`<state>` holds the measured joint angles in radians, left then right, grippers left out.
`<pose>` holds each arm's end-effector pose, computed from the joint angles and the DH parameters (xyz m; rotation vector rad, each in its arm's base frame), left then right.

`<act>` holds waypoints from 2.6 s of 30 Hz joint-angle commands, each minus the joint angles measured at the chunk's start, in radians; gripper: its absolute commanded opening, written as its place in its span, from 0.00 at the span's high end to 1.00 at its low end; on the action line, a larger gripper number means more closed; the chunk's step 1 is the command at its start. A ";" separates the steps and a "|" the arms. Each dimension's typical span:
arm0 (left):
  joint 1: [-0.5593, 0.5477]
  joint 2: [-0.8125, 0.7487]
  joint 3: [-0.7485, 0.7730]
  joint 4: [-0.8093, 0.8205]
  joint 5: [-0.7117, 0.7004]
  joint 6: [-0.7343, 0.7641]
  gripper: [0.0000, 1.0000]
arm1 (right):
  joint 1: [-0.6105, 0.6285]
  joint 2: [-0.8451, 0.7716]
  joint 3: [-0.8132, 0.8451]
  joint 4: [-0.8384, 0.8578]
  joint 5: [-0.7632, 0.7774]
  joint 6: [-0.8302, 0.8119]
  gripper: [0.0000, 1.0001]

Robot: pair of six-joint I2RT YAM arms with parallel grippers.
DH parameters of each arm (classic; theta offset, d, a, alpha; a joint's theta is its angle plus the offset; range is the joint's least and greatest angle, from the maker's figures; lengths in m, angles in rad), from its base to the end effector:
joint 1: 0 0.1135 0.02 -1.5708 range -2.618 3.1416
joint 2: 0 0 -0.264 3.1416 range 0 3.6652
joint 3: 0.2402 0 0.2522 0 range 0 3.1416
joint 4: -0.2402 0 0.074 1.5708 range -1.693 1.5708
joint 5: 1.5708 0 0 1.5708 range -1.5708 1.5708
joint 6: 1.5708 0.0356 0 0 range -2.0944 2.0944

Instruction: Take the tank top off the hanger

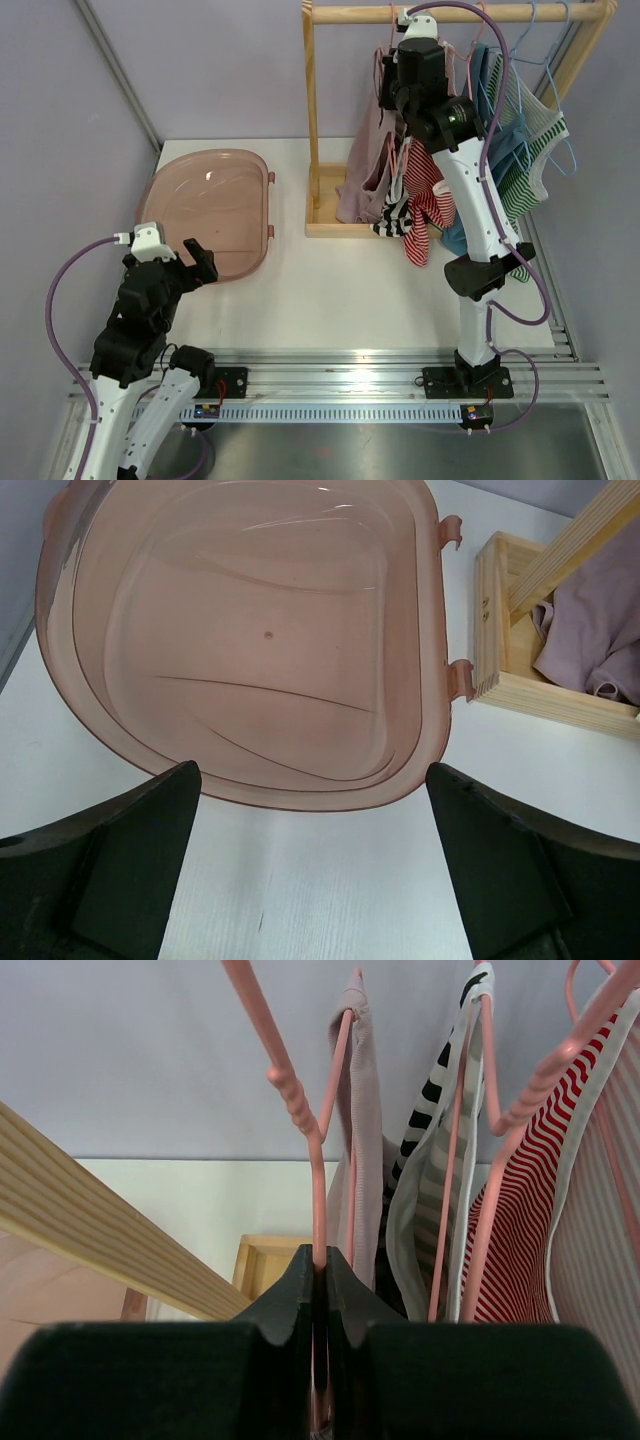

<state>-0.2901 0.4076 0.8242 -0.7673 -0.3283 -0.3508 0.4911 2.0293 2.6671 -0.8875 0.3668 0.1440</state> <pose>0.0785 -0.0115 0.3351 -0.2762 1.8836 -0.1191 0.3604 0.1782 0.5178 -0.0549 1.8043 0.1186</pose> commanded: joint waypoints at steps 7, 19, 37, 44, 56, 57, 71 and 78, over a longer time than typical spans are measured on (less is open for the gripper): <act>-0.004 0.008 0.000 0.051 0.020 0.015 0.01 | 0.009 -0.115 0.059 0.111 -0.031 0.011 1.00; -0.004 0.019 0.019 0.049 0.063 0.029 0.01 | 0.030 -0.302 -0.117 0.130 -0.130 0.063 1.00; -0.257 0.413 0.483 0.151 0.138 -0.001 0.01 | 0.052 -0.813 -0.578 -0.065 -0.584 0.219 1.00; -0.715 0.565 0.722 0.273 -0.078 0.176 0.01 | 0.053 -0.888 -0.483 -0.145 -0.723 0.247 1.00; -1.035 0.826 0.923 0.471 -0.422 0.544 0.03 | 0.052 -0.958 -0.472 -0.156 -0.781 0.267 1.00; -1.035 0.827 0.902 0.485 -0.425 0.550 0.04 | 0.052 -0.963 -0.484 -0.154 -0.782 0.270 1.00; -1.017 0.892 0.845 0.569 -0.403 0.518 0.21 | 0.052 -1.061 -0.622 -0.044 -0.793 0.296 1.00; -0.940 0.875 0.796 0.560 -0.361 0.435 0.51 | 0.052 -1.086 -0.670 -0.018 -0.750 0.289 1.00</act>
<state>-1.2636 1.3006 1.6310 -0.2676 -0.6937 0.1341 0.5369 0.9539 2.0022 -1.0122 -0.4015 0.4271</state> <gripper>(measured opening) 0.528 0.094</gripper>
